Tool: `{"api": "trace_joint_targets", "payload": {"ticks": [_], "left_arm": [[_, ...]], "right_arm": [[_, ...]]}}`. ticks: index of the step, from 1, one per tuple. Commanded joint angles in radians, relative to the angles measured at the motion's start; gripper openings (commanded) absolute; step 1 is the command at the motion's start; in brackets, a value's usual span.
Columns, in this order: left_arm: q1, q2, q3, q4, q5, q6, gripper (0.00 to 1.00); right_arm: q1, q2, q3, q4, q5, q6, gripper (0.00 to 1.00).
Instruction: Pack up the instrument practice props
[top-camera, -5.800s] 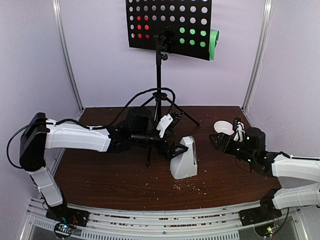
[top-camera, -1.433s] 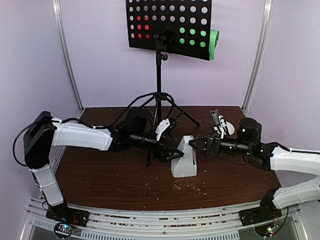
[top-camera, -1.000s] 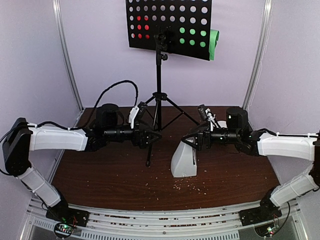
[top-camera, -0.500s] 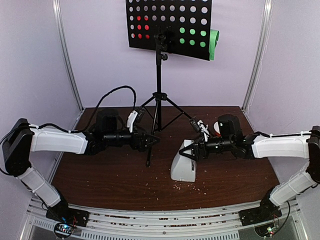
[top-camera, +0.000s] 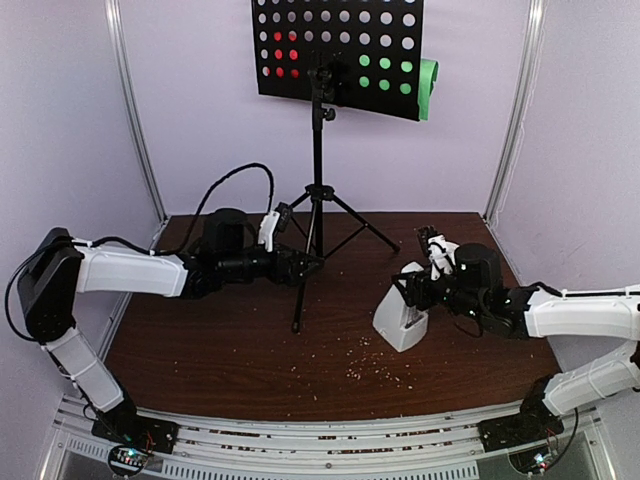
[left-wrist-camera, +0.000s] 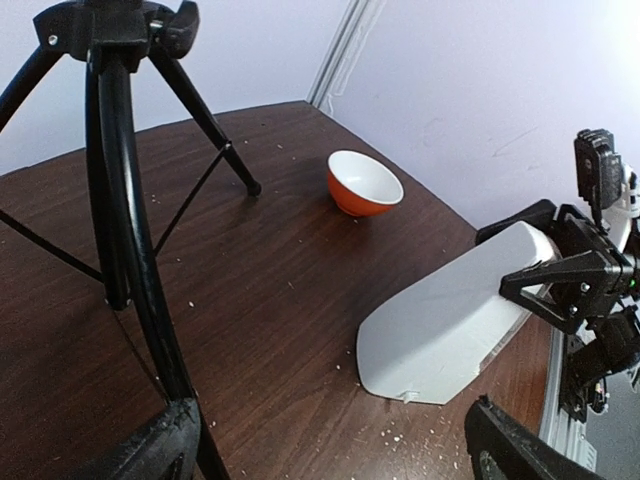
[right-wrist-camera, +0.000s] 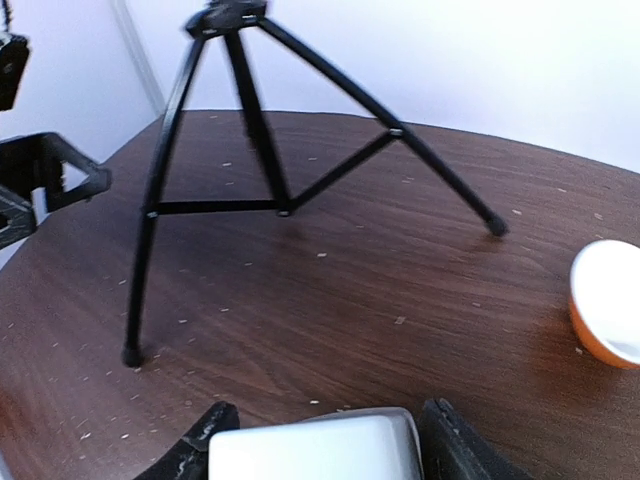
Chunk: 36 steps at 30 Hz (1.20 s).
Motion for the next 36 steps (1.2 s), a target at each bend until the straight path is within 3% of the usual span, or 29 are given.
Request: {"api": "trace_joint_targets", "payload": {"ticks": [1, 4, 8, 13, 17, 22, 30, 36], "left_arm": [[0.016, 0.065, 0.089, -0.019, -0.081, -0.042, 0.96], [0.020, 0.097, 0.127, -0.021, -0.122, -0.052, 0.95], [0.027, 0.140, 0.182, -0.033, -0.143, -0.050, 0.93], [0.043, 0.181, 0.228, -0.060, -0.179, -0.035, 0.78], [0.060, 0.205, 0.247, -0.052, -0.159, -0.043, 0.68], [0.060, 0.234, 0.284, -0.055, -0.140, -0.034, 0.62], [0.075, 0.281, 0.332, -0.079, -0.130, -0.014, 0.55], [0.078, 0.310, 0.373, -0.106, -0.097, 0.022, 0.28]], "right_arm": [[-0.006, -0.040, -0.018, -0.171, 0.409, 0.086, 0.62], [-0.016, -0.060, -0.023, -0.232, 0.537, 0.141, 0.62], [-0.057, -0.091, -0.040, -0.258, 0.571, 0.200, 0.63], [-0.086, -0.123, -0.049, -0.280, 0.585, 0.240, 0.65], [-0.092, -0.149, -0.053, -0.276, 0.559, 0.234, 0.74], [-0.094, -0.207, -0.063, -0.247, 0.509, 0.212, 0.89], [-0.096, -0.331, -0.092, -0.209, 0.491, 0.196, 0.94], [-0.096, -0.480, -0.200, -0.055, 0.462, 0.189, 0.98]]}}
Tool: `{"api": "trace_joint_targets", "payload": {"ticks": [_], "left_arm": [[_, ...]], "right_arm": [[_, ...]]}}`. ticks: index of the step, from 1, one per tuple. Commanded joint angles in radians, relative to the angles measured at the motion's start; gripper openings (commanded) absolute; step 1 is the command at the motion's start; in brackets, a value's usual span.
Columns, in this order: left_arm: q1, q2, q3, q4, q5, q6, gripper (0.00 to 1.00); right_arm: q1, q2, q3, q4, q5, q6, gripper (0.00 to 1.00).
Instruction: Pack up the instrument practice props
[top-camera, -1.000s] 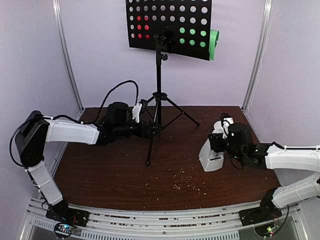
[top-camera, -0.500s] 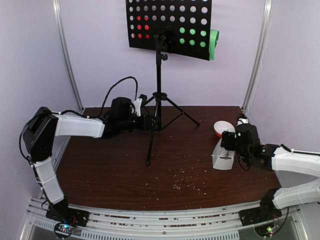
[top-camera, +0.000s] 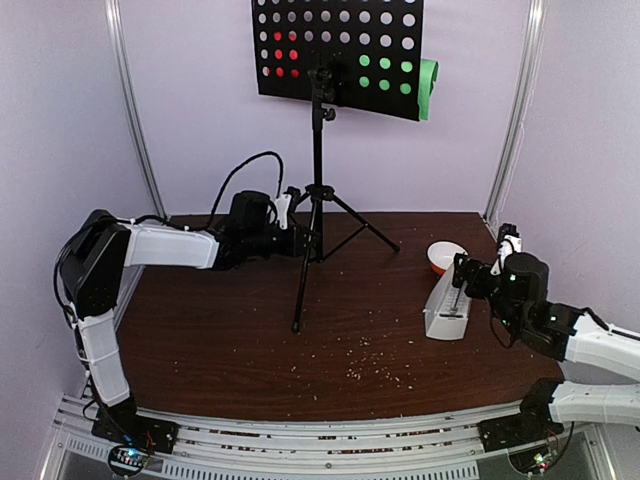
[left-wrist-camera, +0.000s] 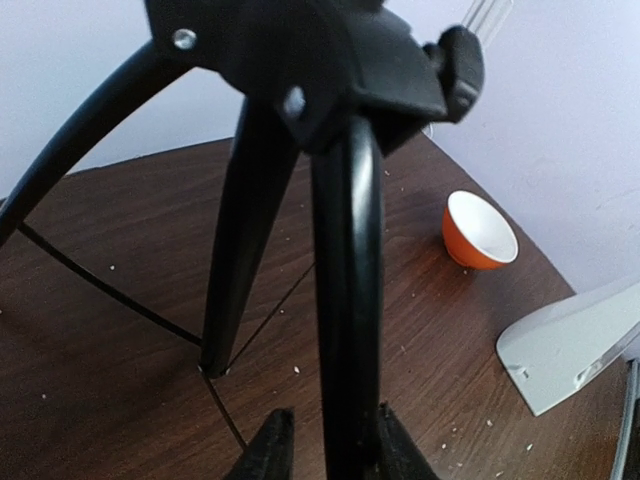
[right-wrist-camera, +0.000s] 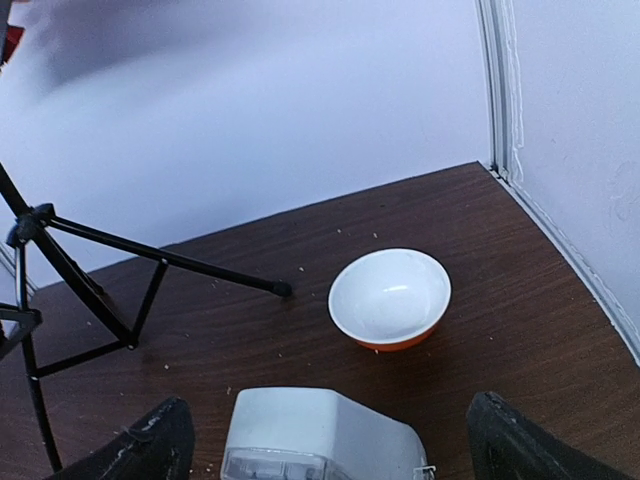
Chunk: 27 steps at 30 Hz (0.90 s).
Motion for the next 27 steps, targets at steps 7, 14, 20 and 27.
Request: {"api": "trace_joint_targets", "payload": {"ticks": [7, 14, 20, 27], "left_arm": [[0.008, -0.034, -0.023, -0.013, 0.018, 0.073, 0.00], [0.009, -0.190, -0.181, 0.031, 0.115, 0.141, 0.00], [0.010, -0.292, -0.323, 0.057, 0.362, 0.219, 0.00], [0.010, -0.345, -0.445, 0.151, 0.643, 0.203, 0.00]], "right_arm": [[-0.006, -0.204, -0.136, 0.241, -0.126, -0.031, 1.00], [-0.006, -0.157, -0.023, 0.125, -0.217, -0.041, 1.00], [-0.006, -0.068, 0.022, 0.208, -0.464, -0.066, 1.00], [-0.003, 0.078, 0.045, 0.390, -0.755, -0.010, 0.99]]}}
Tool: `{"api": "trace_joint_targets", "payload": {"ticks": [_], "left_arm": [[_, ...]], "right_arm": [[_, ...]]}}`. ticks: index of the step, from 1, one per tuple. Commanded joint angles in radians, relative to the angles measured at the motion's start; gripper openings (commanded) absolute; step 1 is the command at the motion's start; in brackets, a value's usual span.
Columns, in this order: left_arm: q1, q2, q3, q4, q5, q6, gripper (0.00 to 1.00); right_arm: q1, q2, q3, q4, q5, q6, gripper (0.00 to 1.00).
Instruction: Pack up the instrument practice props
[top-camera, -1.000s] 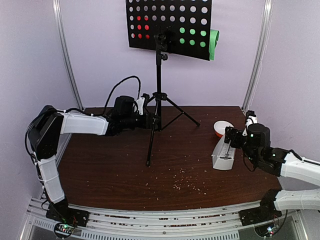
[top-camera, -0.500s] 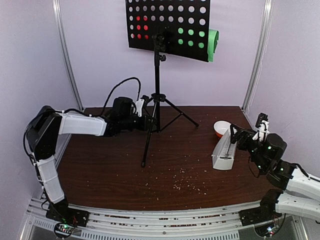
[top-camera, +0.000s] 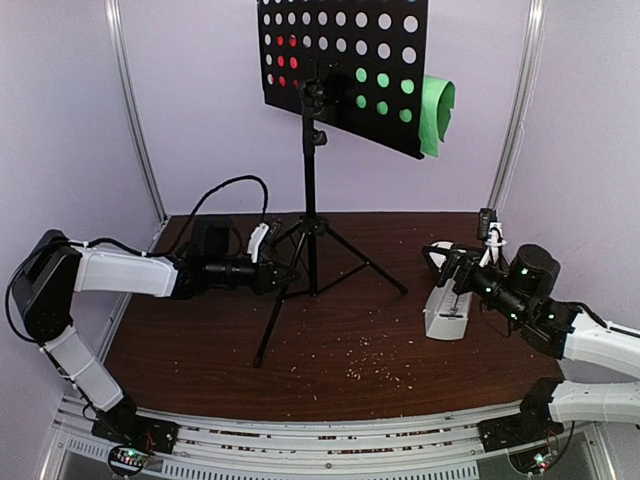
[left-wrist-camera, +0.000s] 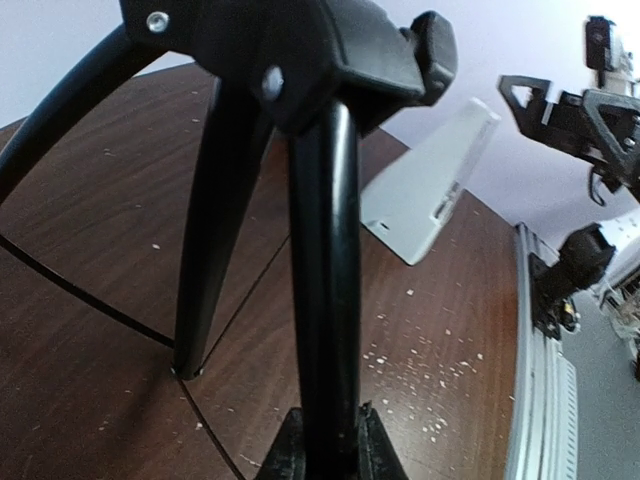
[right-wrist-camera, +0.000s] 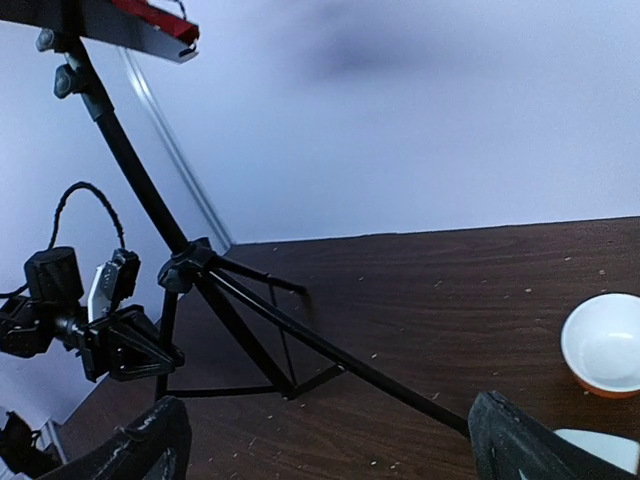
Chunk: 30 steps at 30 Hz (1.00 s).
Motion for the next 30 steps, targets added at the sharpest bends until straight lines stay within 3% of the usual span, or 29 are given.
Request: {"api": "trace_joint_targets", "payload": {"ticks": [1, 7, 10, 13, 15, 17, 22, 27, 30], "left_arm": [[-0.016, -0.047, -0.045, 0.071, 0.280, 0.086, 0.00], [-0.017, -0.048, -0.035, -0.016, 0.341, 0.142, 0.00], [-0.017, -0.049, -0.032, -0.027, 0.308, 0.139, 0.03], [-0.017, -0.095, -0.041, -0.039, 0.131, 0.113, 0.36], [-0.017, -0.174, -0.063, -0.014, 0.047, 0.095, 0.67], [-0.017, -0.261, -0.067, -0.010, -0.018, 0.085, 0.80], [-0.015, -0.407, 0.032, -0.170, -0.147, 0.087, 0.94], [-0.006, -0.414, 0.225, -0.441, -0.232, 0.188, 0.95], [0.000, -0.444, 0.252, -0.446, -0.245, 0.232, 0.98]], "right_arm": [[-0.001, 0.087, 0.043, 0.158, -0.247, 0.044, 0.98], [0.058, 0.213, 0.097, 0.221, -0.325, -0.007, 0.94], [0.074, 0.260, 0.111, 0.300, -0.354, -0.033, 0.93], [0.076, 0.328, 0.129, 0.400, -0.397, -0.059, 0.90], [0.076, 0.384, 0.161, 0.448, -0.433, -0.075, 0.88], [0.076, 0.445, 0.196, 0.481, -0.461, -0.078, 0.87], [0.076, 0.603, 0.305, 0.567, -0.539, -0.047, 0.86], [0.076, 0.757, 0.452, 0.600, -0.613, -0.028, 0.79], [0.076, 0.832, 0.525, 0.618, -0.650, -0.020, 0.73]]}}
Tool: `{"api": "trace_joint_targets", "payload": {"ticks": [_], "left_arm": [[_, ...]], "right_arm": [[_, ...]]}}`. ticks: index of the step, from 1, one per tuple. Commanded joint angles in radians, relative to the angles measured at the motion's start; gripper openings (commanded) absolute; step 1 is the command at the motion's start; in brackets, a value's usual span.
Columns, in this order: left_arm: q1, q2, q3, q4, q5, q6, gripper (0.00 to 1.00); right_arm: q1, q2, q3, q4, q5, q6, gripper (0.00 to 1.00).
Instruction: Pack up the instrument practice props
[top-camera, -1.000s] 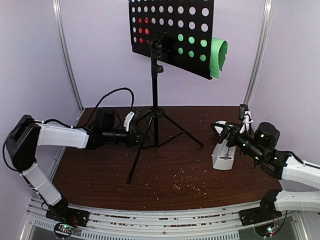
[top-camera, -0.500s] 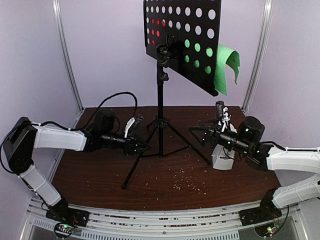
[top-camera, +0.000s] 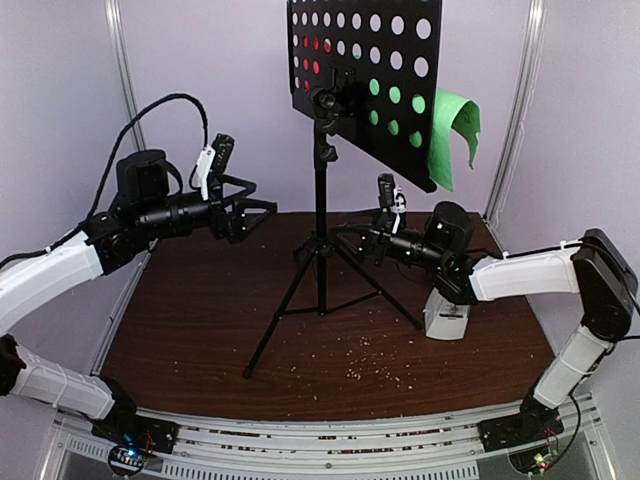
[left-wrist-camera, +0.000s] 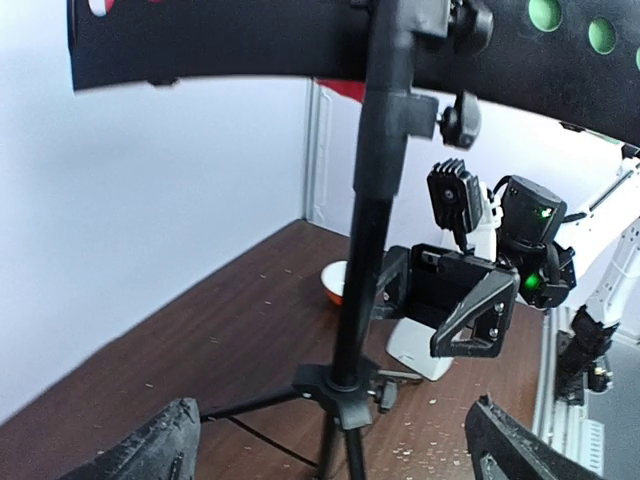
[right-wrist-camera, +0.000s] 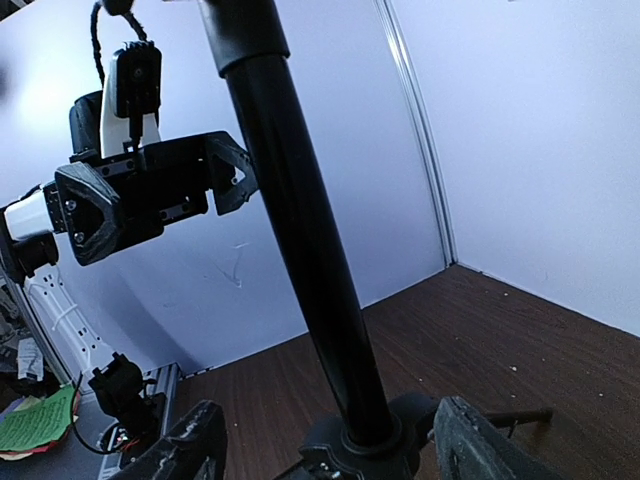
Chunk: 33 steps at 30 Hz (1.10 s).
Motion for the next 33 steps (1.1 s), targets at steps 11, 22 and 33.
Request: {"api": "trace_joint_targets", "payload": {"ticks": [11, 22, 33], "left_arm": [[0.239, -0.071, -0.102, 0.023, -0.083, 0.009, 0.98], [0.306, -0.073, -0.140, 0.040, -0.110, -0.008, 0.98], [0.314, -0.075, -0.143, 0.031, -0.166, 0.001, 0.98]], "right_arm": [[0.004, 0.239, 0.271, 0.102, -0.179, 0.024, 0.56], [0.006, 0.183, 0.256, 0.047, -0.144, -0.066, 0.05], [0.157, -0.049, 0.123, -0.118, 0.638, -0.358, 0.00]]}}
